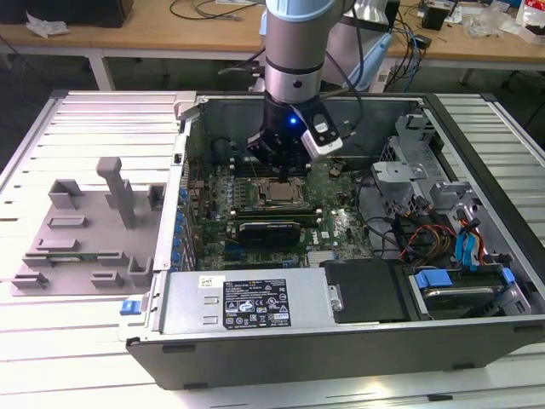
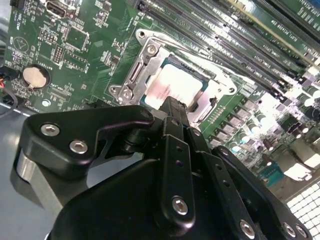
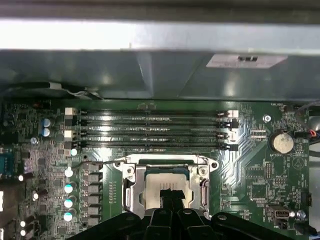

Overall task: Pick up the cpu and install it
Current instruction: 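Close the cpu cover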

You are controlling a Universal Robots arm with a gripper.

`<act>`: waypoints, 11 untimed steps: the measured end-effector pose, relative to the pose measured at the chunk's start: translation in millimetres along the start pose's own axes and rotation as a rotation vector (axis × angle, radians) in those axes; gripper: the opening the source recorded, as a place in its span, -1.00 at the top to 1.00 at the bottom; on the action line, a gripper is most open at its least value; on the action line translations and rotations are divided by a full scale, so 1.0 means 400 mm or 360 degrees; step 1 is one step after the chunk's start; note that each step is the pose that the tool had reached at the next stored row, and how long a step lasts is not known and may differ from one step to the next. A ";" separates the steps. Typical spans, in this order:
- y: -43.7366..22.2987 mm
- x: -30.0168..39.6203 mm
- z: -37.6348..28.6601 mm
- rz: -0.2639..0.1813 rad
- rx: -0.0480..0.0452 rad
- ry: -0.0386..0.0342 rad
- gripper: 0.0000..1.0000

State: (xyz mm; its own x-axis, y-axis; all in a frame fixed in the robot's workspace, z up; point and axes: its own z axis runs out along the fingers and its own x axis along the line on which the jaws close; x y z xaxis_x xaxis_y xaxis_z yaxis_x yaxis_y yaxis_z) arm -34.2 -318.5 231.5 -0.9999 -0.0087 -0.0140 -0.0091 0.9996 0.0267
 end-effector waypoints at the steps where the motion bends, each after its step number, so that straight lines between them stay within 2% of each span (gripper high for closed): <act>1: -0.002 0.000 0.000 -0.0002 0.0000 0.0001 0.79; 5: -0.002 0.000 0.000 -0.0005 0.0004 0.0002 0.79; 7: -0.002 0.000 0.001 -0.0005 0.0012 0.0002 0.79; 11: -0.002 0.002 0.001 -0.0005 0.0013 0.0002 0.79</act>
State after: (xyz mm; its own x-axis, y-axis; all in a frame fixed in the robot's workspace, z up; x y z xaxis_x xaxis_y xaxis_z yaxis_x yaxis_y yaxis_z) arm -35.2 -319.5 231.0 -0.9998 -0.0118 -0.0128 -0.0120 0.9998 0.0185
